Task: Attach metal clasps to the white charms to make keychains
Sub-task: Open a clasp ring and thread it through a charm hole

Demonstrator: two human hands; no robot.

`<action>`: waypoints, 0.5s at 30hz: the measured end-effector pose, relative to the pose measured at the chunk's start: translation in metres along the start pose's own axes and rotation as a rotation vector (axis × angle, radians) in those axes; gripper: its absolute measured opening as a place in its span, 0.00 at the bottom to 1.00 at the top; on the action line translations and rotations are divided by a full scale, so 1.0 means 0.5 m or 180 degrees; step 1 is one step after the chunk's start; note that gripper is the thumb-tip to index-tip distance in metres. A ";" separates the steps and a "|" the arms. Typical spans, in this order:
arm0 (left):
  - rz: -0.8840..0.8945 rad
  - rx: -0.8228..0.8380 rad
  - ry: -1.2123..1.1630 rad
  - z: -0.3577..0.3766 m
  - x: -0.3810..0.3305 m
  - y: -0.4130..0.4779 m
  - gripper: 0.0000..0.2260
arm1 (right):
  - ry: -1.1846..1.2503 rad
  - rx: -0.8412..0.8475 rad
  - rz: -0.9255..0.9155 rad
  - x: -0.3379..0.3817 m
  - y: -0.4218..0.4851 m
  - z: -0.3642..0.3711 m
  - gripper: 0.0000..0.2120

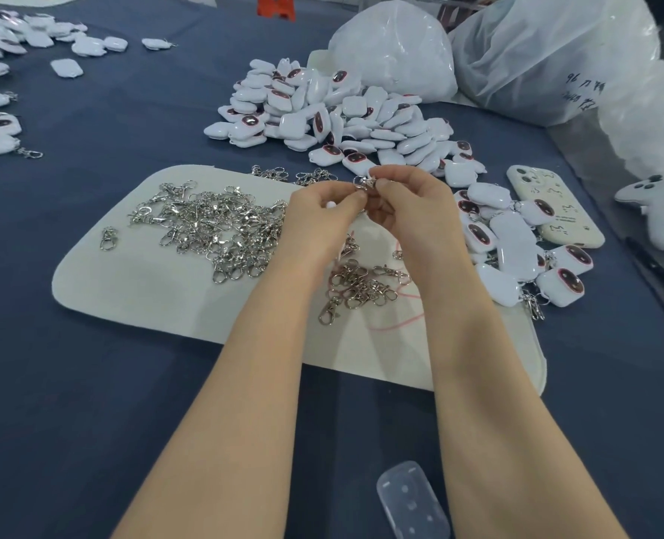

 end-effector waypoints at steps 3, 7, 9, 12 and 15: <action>0.0026 -0.0005 -0.0014 0.002 0.000 -0.001 0.07 | -0.0003 0.0031 -0.0017 -0.001 0.000 0.002 0.10; -0.0061 -0.0069 0.0118 -0.003 0.004 0.002 0.05 | -0.0283 -0.0228 -0.0028 0.000 0.001 -0.011 0.09; -0.0129 -0.0150 0.0048 -0.004 0.006 0.002 0.04 | -0.0799 -0.0395 -0.0023 0.000 0.004 -0.017 0.09; -0.0105 -0.0258 0.0049 -0.004 0.007 0.002 0.03 | -0.1584 -0.0417 -0.0203 0.003 0.004 -0.013 0.08; 0.0041 -0.0315 0.0424 -0.008 0.003 0.006 0.04 | -0.1958 -0.0023 -0.0549 0.010 0.004 0.008 0.09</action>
Point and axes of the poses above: each hand's wrist, its own y-axis towards the middle knuckle, its own z-axis out of the palm, x = y × z, the point moved 4 cm from there along y, towards the middle knuckle, and after that the axes turned 13 degrees about x, right-handed, at the moved point
